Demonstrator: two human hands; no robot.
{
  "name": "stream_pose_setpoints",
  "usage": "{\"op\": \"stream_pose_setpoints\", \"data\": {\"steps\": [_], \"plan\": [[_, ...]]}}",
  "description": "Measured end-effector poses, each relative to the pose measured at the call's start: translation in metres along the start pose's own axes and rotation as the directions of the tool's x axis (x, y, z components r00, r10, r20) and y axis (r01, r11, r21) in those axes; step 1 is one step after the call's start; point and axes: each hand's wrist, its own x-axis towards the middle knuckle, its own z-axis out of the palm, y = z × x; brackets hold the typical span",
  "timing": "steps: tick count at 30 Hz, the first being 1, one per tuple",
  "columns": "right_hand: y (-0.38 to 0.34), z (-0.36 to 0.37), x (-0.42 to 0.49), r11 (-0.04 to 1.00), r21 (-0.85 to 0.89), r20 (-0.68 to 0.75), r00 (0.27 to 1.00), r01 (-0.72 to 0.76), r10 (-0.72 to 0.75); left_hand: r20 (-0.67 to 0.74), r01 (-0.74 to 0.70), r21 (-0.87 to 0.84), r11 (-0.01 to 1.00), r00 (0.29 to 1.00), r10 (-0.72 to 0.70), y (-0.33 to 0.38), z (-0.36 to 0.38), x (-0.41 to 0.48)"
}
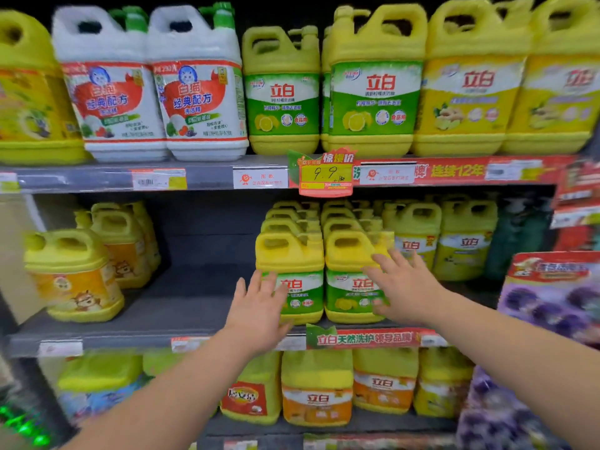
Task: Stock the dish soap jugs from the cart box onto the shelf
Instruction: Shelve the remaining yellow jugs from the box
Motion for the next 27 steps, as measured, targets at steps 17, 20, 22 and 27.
{"op": "stream_pose_setpoints", "data": {"steps": [17, 20, 22, 27], "plan": [[-0.031, 0.012, -0.299, 0.905, 0.084, 0.312, 0.873, -0.418, 0.374, 0.029, -0.352, -0.215, 0.911, 0.930, 0.367, 0.169, -0.017, -0.155], [-0.007, 0.012, -0.361, 0.850, 0.044, 0.344, 0.807, -0.525, 0.480, -0.012, -0.467, -0.218, 0.857, 0.880, 0.476, 0.227, -0.035, -0.166], [0.010, 0.013, -0.406, 0.807, 0.038, 0.342, 0.766, -0.590, 0.544, -0.049, -0.546, -0.218, 0.809, 0.834, 0.549, 0.269, -0.049, -0.176], [0.066, 0.012, -0.539, 0.652, 0.016, 0.375, 0.609, -0.758, 0.699, -0.096, -0.722, -0.197, 0.664, 0.688, 0.720, 0.405, -0.089, -0.212]]}}
